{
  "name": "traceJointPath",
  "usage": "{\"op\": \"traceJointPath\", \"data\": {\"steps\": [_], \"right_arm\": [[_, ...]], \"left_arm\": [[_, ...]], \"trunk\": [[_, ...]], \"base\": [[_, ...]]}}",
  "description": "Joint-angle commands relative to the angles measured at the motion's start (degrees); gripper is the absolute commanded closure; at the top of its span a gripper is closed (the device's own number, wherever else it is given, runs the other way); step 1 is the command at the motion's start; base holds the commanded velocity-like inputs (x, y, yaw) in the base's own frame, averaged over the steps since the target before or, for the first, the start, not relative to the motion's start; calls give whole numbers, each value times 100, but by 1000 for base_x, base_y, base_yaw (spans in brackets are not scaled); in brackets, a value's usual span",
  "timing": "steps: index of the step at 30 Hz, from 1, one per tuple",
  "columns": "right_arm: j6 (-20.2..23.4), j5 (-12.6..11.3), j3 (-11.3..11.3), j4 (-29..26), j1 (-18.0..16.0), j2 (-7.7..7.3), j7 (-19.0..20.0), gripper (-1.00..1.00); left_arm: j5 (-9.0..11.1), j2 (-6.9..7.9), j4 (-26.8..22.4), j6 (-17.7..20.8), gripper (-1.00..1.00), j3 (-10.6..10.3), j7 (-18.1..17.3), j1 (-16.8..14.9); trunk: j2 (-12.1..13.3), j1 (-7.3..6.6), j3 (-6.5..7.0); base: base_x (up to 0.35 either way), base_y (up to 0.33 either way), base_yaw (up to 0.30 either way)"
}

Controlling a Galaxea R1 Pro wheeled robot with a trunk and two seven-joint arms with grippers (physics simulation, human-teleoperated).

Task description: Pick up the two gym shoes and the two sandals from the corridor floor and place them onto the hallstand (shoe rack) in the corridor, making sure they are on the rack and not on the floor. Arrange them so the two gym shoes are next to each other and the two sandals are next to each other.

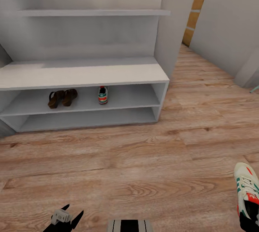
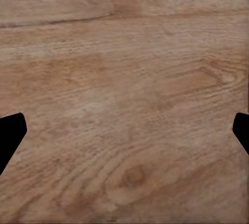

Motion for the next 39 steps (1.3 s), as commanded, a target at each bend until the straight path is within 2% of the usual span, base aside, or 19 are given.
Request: {"op": "traceJointPath", "data": {"steps": [1, 5, 7, 9, 13, 14, 15, 17, 18, 21, 22, 24, 25, 28, 29, 31, 34, 38, 39], "right_arm": [[-17, -60, 9, 5, -1, -2, -15, 100], [-17, -60, 9, 10, -1, -2, -15, 100], [-16, -60, 9, 6, -1, -2, -15, 100], [-9, -61, 16, 4, -1, 7, -15, 100], [-7, -67, 24, 10, -1, 69, -12, 100], [-3, -68, 102, 12, -1, 139, -9, 100], [3, -71, 237, 12, -1, 182, -8, 100], [13, -73, 464, 5, -2, 237, -7, 100], [23, -78, 775, -15, -3, 304, -12, 100], [48, -85, 1332, -66, -3, 410, -31, 100], [76, -90, 1696, -106, -11, 481, -46, 100], [144, -95, 2011, -140, -34, 556, -57, 100], [291, -100, 2256, -169, -92, 648, -64, 100], [677, -103, 2476, -204, -279, 832, -70, 100], [1014, -98, 2562, -218, -469, 980, -76, 100], [1372, -89, 2618, -212, -693, 1134, -81, 100], [2124, -78, 2684, -181, -1268, 1482, -211, 100], [2485, -83, 2708, -167, -1678, 1760, -550, 100], [2587, -82, 2717, -158, -1858, 1918, -782, 100]], "left_arm": [[41, -1, 5, 13, -100, 12, -50, -4], [43, -1, 4, 16, -100, 24, -46, -4], [43, -1, 4, 6, -100, 114, -61, -4], [65, 6, -98, 1, -100, 331, -162, -10], [46, 116, -169, 29, -100, 364, -829, -23], [53, 302, -181, 47, -100, 371, -1419, -44], [64, 406, -184, 65, -100, 376, -1734, -55], [89, 505, -186, 96, -100, 401, -2023, -71], [141, 591, -187, 148, -100, 460, -2279, -82], [255, 680, -188, 266, -100, 611, -2607, -91], [323, 718, -188, 343, -100, 732, -2798, -94], [366, 746, -189, 403, -100, 850, -2982, -97], [392, 765, -189, 442, -100, 961, -3156, -98], [406, 782, -189, 475, -100, 1089, -3381, -99], [402, 788, -189, 486, -100, 1141, -3490, -100], [396, 792, -189, 490, -100, 1175, -3563, -100], [366, 797, -189, 487, -100, 1210, -3652, -93], [317, 802, -191, 482, -100, 1219, -3683, -91], [294, 804, -193, 482, -100, 1221, -3693, -91]], "trunk": [[-1, -2, -4], [-1, -2, -4], [-1, -2, -4], [-1, -2, -4], [-1, -2, -4], [-1, -2, -4], [-1, -2, -4], [-1, -2, -4], [-1, -2, -4], [-1, -2, -4], [-1, -2, -4], [-1, -2, -4], [-1, -2, -4], [-1, -2, -4], [-1, -2, -4], [-1, -2, -4], [-1, -2, -4], [-1, -2, -4], [-1, -2, -4]], "base": [[-100, -152, 171], [-50, -75, 84], [-9, -13, 15], [-1, -2, 2], [0, 0, 0], [0, 0, 0], [0, 0, 0], [0, 0, 0], [0, 0, 0], [0, 0, 0], [0, 0, 0], [0, 0, 0], [0, 0, 0], [0, 0, 0], [0, 0, 0], [0, 0, 0], [0, 0, 0], [0, 0, 0], [0, 0, 0]]}}
